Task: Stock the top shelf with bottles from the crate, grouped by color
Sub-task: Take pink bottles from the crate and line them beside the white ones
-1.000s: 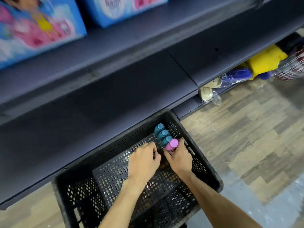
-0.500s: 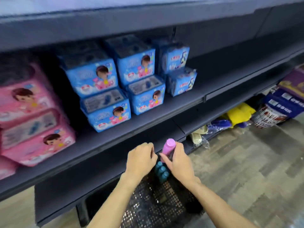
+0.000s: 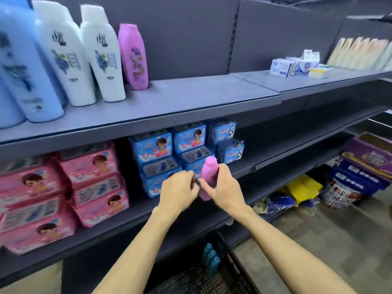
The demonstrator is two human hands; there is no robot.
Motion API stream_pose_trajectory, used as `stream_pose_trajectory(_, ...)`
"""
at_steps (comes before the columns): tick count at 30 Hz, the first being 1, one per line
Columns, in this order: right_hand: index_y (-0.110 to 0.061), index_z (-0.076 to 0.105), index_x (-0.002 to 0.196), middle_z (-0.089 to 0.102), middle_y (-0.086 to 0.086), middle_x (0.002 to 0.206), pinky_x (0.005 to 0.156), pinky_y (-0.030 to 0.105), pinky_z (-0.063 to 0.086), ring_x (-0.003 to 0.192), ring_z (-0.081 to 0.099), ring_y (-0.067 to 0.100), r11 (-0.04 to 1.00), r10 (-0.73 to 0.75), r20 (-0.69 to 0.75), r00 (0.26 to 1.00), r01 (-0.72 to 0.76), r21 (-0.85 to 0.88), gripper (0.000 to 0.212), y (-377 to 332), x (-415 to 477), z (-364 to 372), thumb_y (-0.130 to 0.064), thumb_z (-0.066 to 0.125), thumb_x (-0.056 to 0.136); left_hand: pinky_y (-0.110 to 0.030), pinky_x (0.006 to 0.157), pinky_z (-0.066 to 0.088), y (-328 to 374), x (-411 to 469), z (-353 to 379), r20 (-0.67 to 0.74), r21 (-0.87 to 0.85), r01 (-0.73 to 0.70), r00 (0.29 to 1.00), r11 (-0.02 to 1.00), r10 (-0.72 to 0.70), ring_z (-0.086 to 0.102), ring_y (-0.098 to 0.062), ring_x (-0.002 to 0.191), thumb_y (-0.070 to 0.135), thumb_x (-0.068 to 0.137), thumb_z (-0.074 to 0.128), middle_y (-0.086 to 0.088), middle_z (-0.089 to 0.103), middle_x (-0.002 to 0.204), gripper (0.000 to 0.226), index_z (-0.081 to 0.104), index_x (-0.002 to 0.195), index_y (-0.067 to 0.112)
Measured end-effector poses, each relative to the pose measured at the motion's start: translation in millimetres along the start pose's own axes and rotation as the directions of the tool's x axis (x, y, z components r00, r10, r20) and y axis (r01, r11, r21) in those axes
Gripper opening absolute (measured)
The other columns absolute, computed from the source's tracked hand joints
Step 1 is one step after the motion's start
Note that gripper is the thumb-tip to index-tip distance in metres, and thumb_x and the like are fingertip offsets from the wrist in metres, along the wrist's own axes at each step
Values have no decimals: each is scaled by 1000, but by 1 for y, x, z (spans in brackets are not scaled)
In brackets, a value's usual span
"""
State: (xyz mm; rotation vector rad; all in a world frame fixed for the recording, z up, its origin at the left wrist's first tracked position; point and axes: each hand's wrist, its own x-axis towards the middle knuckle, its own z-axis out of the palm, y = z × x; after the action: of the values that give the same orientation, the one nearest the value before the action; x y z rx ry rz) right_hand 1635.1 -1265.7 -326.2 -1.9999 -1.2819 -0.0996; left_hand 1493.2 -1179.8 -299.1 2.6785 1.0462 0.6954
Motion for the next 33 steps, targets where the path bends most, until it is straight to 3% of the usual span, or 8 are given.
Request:
stream_pose_trajectory(7, -24, 36, 89, 48, -6, 85, 63, 39, 47, 73, 54, 21, 995, -100, -95, 990, 100, -8, 58, -64, 36, -51, -76, 55, 74, -30, 61, 34, 10, 16, -77, -143, 41, -56, 988, 998, 61, 62, -21, 86, 39, 88, 50, 5, 63, 87, 18, 58, 90, 23)
stream_pose_trajectory(13, -22, 36, 85, 52, -4, 78, 59, 39, 46, 68, 54, 23, 979, -203, -236, 950, 205, -17, 60, -122, 78, -99, -75, 61, 72, -35, 64, 40, 14, 33, -150, -279, 68, -107, 952, 992, 122, 61, -26, 85, 35, 85, 54, 2, 63, 84, 14, 57, 84, 21)
stream_pose_trajectory(19, -21, 34, 83, 55, -4, 74, 58, 37, 44, 67, 54, 26, 961, -247, -320, 915, 272, 37, 62, -178, 131, -130, -75, 62, 69, -31, 58, 33, 18, 56, -208, -400, 99, -75, 910, 992, 108, 58, -24, 77, 33, 86, 55, 3, 62, 79, 15, 56, 80, 19)
stream_pose_trajectory(25, -18, 39, 85, 58, -3, 79, 59, 35, 41, 69, 57, 26, 958, -243, -278, 929, 275, 80, 64, -210, 181, -126, -76, 62, 71, -31, 58, 37, 7, 77, -232, -435, 168, 22, 899, 986, 54, 59, -22, 80, 32, 85, 54, 5, 63, 81, 14, 56, 81, 19)
stream_pose_trajectory(28, -18, 40, 87, 61, -1, 85, 62, 37, 46, 74, 60, 28, 960, -246, -217, 945, 269, 83, 63, -214, 201, -112, -74, 63, 72, -34, 62, 47, 0, 86, -236, -435, 181, 64, 900, 981, 22, 60, -24, 80, 33, 85, 54, 5, 64, 81, 15, 57, 81, 19)
stream_pose_trajectory(33, -17, 39, 93, 62, 4, 96, 65, 36, 42, 86, 62, 32, 963, -246, -124, 961, 257, 81, 63, -218, 228, -83, -72, 64, 74, -33, 64, 47, -16, 101, -239, -451, 183, 141, 892, 973, -44, 60, -22, 81, 32, 83, 55, 5, 66, 80, 14, 60, 82, 20)
